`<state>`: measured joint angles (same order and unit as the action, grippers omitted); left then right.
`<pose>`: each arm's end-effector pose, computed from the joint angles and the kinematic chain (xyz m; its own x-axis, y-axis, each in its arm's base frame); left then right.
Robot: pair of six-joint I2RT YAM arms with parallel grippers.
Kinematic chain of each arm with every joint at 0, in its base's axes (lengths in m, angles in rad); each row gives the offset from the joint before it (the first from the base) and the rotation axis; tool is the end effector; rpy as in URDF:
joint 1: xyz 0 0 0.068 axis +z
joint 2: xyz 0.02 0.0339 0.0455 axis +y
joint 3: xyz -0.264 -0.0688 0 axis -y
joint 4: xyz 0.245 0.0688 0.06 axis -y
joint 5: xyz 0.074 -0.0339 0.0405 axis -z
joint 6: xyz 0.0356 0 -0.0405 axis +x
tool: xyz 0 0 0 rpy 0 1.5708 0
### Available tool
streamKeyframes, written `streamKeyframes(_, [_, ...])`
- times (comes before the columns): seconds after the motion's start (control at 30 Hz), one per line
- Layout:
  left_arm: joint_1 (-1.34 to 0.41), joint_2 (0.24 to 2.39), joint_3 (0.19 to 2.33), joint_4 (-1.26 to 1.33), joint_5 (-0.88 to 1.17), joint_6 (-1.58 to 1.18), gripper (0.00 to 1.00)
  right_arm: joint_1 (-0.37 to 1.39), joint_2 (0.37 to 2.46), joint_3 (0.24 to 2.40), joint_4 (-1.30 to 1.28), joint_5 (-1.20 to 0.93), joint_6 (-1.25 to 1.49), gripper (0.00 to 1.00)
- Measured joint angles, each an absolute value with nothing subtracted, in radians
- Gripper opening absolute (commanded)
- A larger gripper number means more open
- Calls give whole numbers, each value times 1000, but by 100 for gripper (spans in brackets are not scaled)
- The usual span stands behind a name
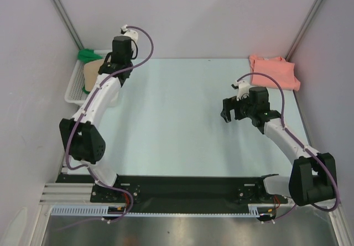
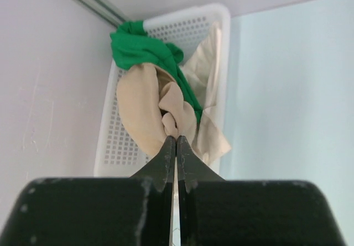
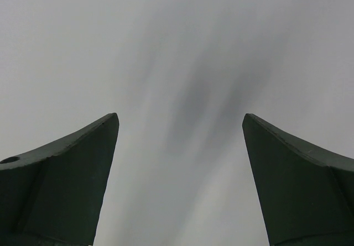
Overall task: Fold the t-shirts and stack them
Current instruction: Grab the tshirt from the pile, then move the tshirt to the center of the board
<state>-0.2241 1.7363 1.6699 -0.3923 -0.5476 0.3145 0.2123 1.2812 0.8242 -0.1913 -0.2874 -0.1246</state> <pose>0.3995 -0.0721 0.3713 -0.4926 0.3832 -0.7813 -0.1188 0.8598 0.4966 0.2688 0.0683 0.2469 -0.5331 -0.2368 -0.8122 -0.4930 0.8671 0.0708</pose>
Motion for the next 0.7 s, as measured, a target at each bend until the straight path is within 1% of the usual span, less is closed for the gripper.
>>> streamKeyframes(0.17, [-266, 1640, 1696, -427, -517, 312, 0, 188, 1235, 811, -196, -290, -133, 100])
streamKeyframes(0.37, [-320, 1634, 1881, -463, -497, 316, 1, 158, 1220, 805, -196, -305, -133, 100])
streamKeyframes(0.57, [-533, 1659, 2184, -393, -506, 416, 0, 119, 1166, 782, -199, -324, -124, 100])
streamKeyframes(0.63, [-611, 1696, 2325, -346, -512, 458, 0, 109, 1147, 781, -205, -327, -124, 100])
streamKeyframes(0.7, [-685, 1715, 2404, -274, -516, 514, 0, 98, 1128, 778, -210, -328, -124, 100])
